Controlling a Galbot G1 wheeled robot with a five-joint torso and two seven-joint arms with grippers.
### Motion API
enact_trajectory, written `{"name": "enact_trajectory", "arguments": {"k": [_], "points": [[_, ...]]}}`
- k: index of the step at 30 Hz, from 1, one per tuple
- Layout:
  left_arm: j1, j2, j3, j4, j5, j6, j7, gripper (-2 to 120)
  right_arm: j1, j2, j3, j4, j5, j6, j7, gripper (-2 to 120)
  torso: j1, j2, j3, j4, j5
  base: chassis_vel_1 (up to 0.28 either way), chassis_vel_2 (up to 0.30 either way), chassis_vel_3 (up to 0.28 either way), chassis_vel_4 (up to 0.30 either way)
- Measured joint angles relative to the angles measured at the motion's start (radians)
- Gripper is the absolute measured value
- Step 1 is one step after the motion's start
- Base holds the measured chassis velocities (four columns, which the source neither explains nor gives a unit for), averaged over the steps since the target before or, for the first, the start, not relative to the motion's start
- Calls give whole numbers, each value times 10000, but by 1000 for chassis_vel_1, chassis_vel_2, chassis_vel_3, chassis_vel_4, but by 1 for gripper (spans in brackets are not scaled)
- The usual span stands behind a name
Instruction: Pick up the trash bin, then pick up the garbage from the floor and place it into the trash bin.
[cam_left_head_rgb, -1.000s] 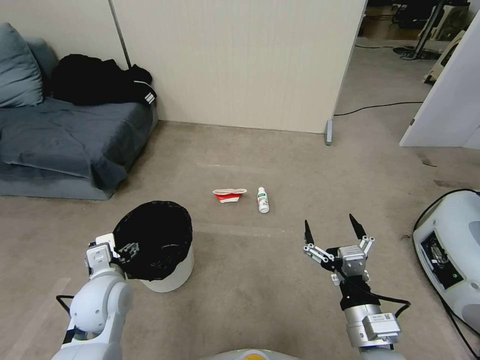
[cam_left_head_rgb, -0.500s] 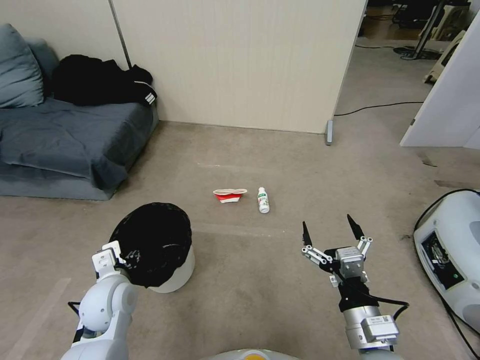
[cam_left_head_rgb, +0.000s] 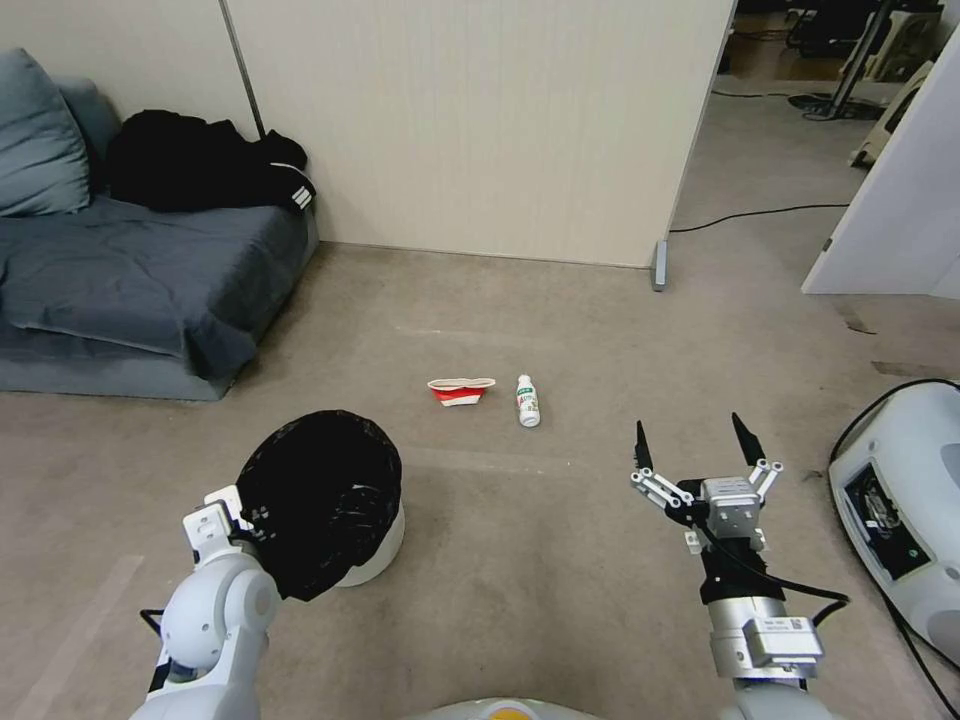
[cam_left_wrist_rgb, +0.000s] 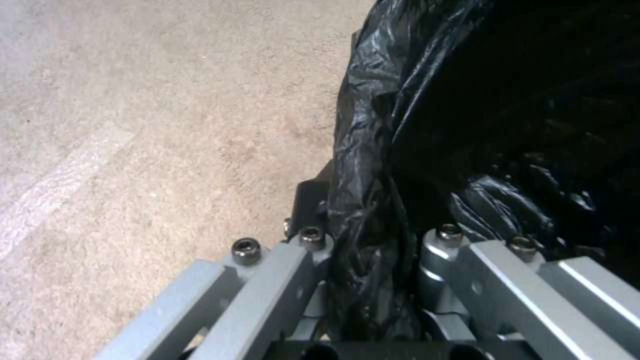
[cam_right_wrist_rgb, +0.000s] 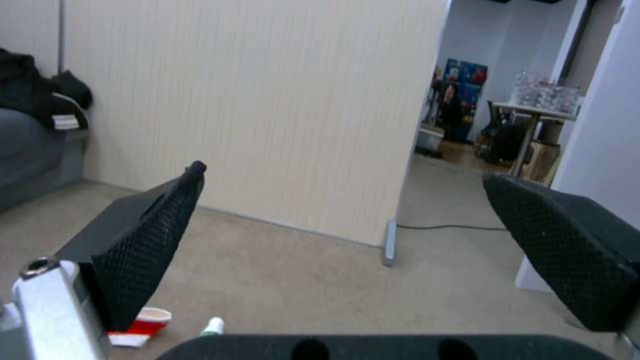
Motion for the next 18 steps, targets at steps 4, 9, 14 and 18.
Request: {"name": "enact_trajectory", "arguments": {"k": [4,9,14,18], "points": [[206,-44,77,-336,69,-54,-1,5,17,0,-20,-28,212,209,3,100,1,-1,1,-3,-9,0,0,0,0],[494,-47,131,-936,101,-73,-50,3,41,0,-4,-28,317,396,-97,100,1,-1,2,-4,-13,0,0,0,0],[915,4,167,-2054,166,-85,-150,0,95,0,-93,-148,398,563,-190,100,1,-2,3,1,-5,0,0,0,0],[1332,80,170,-3117,128,-135,-151,0,109,-1,-225,-273,827,589,-255,100,1,-1,2,-2,0,0,0,0,0]]}}
